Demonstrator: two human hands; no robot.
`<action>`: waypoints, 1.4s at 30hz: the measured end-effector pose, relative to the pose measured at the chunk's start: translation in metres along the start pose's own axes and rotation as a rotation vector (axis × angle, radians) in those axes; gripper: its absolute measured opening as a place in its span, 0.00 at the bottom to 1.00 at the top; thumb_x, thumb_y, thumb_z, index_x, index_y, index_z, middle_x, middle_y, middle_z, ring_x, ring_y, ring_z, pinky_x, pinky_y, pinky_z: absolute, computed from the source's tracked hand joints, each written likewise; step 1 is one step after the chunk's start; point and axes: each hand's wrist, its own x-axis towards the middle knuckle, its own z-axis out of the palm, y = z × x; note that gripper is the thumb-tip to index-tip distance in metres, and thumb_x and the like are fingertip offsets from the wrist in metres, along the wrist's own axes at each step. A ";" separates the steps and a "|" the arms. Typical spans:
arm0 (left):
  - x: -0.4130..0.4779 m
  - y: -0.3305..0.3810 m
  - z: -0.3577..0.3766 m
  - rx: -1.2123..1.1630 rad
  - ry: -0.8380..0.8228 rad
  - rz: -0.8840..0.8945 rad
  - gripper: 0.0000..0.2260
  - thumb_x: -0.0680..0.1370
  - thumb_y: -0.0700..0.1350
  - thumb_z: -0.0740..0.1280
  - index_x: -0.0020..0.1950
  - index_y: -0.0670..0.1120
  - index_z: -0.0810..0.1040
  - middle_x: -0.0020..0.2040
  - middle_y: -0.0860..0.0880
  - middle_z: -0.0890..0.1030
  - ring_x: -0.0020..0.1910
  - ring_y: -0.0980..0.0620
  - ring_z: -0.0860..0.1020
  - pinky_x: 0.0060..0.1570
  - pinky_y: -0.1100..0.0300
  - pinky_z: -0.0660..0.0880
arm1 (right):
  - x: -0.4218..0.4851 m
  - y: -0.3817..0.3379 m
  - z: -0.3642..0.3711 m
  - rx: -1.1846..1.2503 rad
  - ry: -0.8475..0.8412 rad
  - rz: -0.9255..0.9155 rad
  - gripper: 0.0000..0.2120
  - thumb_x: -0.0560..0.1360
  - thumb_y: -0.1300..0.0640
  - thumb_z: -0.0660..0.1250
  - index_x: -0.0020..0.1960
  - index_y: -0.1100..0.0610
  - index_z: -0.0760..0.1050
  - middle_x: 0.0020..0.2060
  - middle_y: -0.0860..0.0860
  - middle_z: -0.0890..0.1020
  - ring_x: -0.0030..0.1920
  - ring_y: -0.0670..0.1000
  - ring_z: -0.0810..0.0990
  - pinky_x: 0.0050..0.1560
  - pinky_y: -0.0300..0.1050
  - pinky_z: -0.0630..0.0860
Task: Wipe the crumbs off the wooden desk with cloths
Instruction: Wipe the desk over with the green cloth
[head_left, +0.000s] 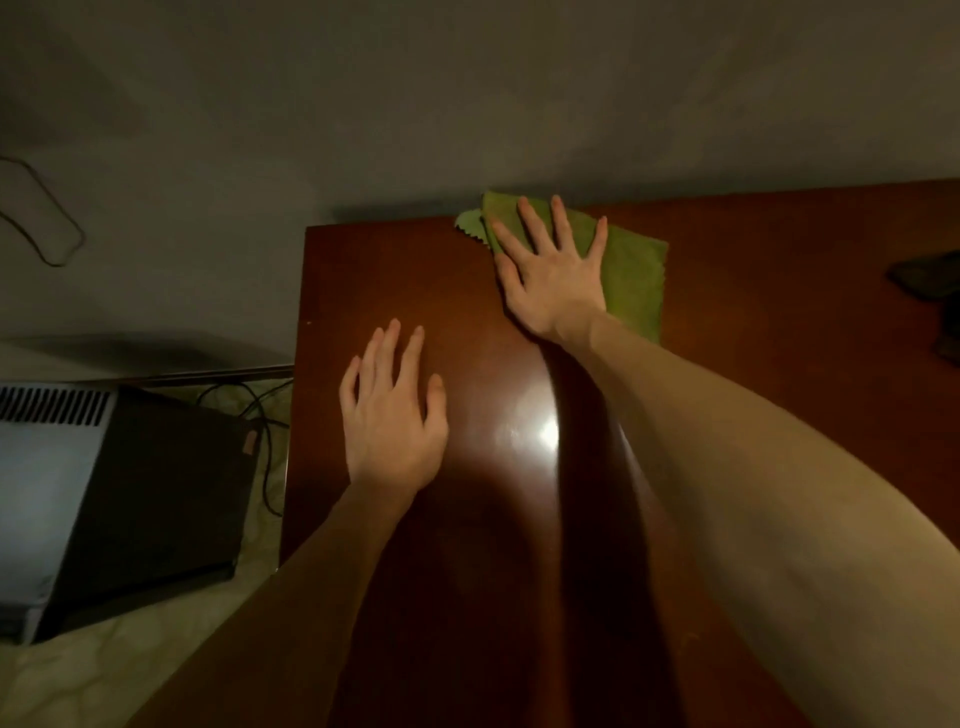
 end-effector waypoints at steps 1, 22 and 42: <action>-0.001 -0.001 0.000 0.004 0.008 0.005 0.25 0.86 0.55 0.56 0.84 0.53 0.60 0.85 0.50 0.58 0.84 0.53 0.52 0.82 0.46 0.53 | -0.013 0.000 0.002 0.007 0.009 0.004 0.28 0.84 0.38 0.40 0.83 0.37 0.53 0.85 0.46 0.51 0.84 0.58 0.41 0.74 0.79 0.38; -0.116 0.091 0.021 0.126 -0.227 0.275 0.27 0.87 0.59 0.41 0.86 0.55 0.45 0.86 0.47 0.43 0.85 0.46 0.41 0.82 0.40 0.44 | -0.435 0.068 0.036 -0.058 0.032 0.494 0.28 0.83 0.36 0.44 0.83 0.36 0.53 0.84 0.46 0.53 0.84 0.57 0.47 0.77 0.75 0.48; 0.031 0.141 0.044 0.051 -0.039 0.106 0.26 0.85 0.57 0.53 0.83 0.51 0.61 0.81 0.42 0.62 0.80 0.40 0.59 0.78 0.39 0.54 | -0.253 0.109 0.012 -0.017 0.151 0.384 0.27 0.85 0.40 0.47 0.84 0.39 0.52 0.84 0.47 0.52 0.84 0.57 0.44 0.79 0.71 0.44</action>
